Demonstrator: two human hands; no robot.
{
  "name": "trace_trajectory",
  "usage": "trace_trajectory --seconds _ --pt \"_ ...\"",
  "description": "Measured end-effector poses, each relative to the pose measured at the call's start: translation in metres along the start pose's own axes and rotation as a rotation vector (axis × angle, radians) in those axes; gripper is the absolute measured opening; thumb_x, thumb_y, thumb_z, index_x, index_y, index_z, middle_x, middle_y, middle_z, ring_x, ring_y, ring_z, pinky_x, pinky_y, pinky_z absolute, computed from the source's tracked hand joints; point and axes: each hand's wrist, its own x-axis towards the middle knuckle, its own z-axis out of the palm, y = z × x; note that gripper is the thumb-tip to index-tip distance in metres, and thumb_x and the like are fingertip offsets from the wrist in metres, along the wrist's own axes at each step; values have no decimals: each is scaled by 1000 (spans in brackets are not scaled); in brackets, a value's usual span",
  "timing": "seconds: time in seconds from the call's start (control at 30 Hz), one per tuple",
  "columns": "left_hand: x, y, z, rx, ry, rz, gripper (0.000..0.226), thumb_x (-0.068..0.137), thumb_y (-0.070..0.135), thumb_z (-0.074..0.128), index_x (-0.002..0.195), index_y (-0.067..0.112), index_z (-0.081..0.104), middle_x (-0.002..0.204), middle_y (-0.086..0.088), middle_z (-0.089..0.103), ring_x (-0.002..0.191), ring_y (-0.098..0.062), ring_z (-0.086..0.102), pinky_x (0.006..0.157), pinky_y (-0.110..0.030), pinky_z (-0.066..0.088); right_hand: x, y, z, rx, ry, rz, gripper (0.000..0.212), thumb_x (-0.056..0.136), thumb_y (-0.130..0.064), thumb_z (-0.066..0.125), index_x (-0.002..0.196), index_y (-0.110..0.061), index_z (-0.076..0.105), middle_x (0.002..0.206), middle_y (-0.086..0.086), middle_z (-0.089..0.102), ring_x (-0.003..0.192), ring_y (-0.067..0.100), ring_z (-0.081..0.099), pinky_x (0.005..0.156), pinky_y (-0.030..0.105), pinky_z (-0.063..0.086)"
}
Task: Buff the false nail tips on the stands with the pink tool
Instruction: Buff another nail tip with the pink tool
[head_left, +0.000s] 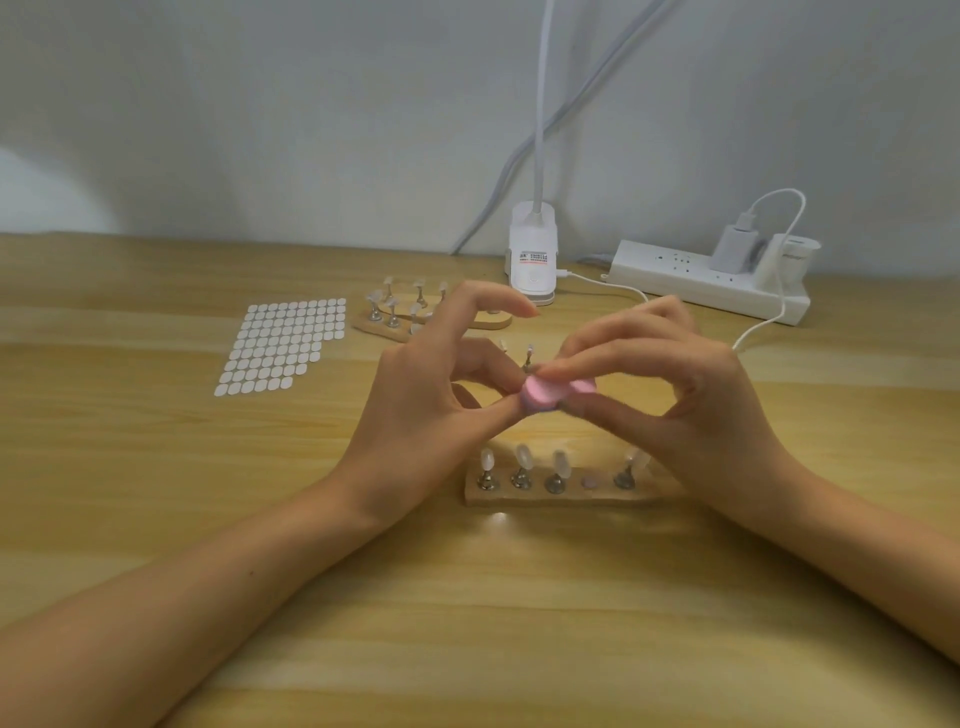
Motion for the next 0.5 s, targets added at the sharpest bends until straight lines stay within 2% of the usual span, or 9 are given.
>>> trace_trajectory --seconds 0.03,0.13,0.27,0.4,0.5 --pt "0 0 0 3 -4 4 50 80 27 82 121 20 56 77 8 76 74 -7 73 54 -16 48 0 0 0 -5 -13 -16 20 85 -33 70 105 -32 71 101 -15 69 96 21 54 82 28 39" --pt "0 -1 0 -2 -1 -9 51 80 16 84 121 22 56 77 8 76 76 -8 74 57 -17 50 1 2 -2 0 25 69 20 83 -34 70 104 -33 71 102 -18 69 98 17 55 82 34 42" --pt "0 1 0 -18 -9 0 53 78 27 82 123 20 55 77 6 76 74 -8 73 55 -13 46 0 -2 2 12 -18 -4 20 85 -34 71 104 -33 71 101 -15 70 96 22 56 83 25 38" --pt "1 0 -1 -51 -1 -41 54 78 18 84 123 23 55 77 6 76 76 -8 73 57 -16 48 1 -1 -1 5 22 55 20 84 -35 70 103 -33 70 101 -18 70 98 13 59 85 37 41" --pt "1 1 -1 -57 -11 -31 56 77 27 83 124 22 55 77 5 77 74 -10 73 55 -15 46 0 -5 3 -13 -18 -7 21 83 -35 71 104 -31 71 101 -14 70 96 23 57 83 30 40"
